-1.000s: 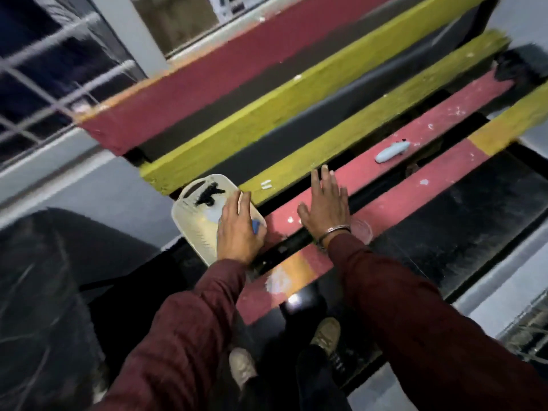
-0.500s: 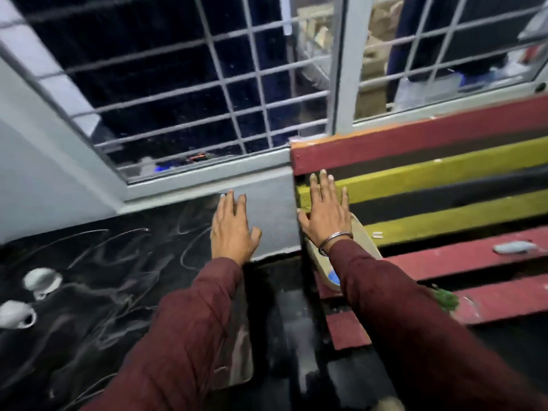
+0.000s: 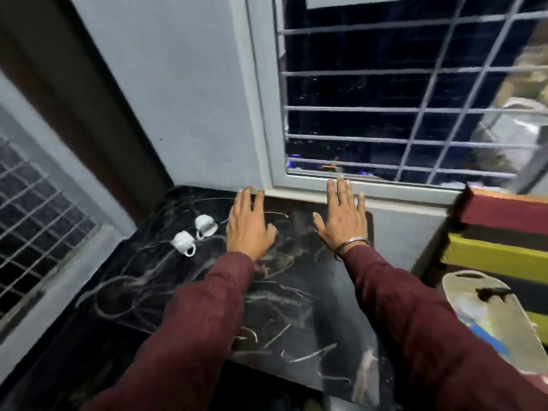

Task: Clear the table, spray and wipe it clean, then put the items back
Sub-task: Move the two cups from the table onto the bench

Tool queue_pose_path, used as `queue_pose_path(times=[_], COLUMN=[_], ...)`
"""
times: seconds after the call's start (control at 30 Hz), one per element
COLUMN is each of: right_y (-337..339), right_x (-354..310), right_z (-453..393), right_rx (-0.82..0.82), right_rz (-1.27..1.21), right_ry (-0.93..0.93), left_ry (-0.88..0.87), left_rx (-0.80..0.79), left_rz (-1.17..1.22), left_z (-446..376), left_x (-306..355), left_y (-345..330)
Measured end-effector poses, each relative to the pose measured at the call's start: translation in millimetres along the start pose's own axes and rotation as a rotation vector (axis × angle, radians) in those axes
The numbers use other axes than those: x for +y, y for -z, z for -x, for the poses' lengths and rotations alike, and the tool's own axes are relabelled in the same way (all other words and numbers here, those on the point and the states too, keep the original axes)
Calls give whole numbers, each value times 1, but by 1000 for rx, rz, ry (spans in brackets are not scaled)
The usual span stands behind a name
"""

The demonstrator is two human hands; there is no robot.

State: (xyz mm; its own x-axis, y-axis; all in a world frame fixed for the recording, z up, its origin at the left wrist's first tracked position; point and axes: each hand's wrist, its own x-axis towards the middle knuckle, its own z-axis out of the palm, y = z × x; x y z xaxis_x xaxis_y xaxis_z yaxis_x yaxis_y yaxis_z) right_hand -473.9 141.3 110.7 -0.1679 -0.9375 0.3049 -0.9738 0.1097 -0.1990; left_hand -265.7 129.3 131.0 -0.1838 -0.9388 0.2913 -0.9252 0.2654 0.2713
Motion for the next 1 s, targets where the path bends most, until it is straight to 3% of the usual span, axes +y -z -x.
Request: queue_pose_path(times=[0.43, 0.7, 1.0], right_y=[-121, -190, -253], right_x=[-163, -215, -277], right_z=[-94, -107, -112], right_rx=[-183, -559, -723], right_rz=[-144, -185, -235], right_ry=[229, 265, 27], left_ry=[291, 374, 71], left_rx=[-89, -268, -481], left_rz=[-81, -43, -52], left_z=[-45, -41, -75], left_x=[-201, -302, -389], left_y=[-9, -54, -111])
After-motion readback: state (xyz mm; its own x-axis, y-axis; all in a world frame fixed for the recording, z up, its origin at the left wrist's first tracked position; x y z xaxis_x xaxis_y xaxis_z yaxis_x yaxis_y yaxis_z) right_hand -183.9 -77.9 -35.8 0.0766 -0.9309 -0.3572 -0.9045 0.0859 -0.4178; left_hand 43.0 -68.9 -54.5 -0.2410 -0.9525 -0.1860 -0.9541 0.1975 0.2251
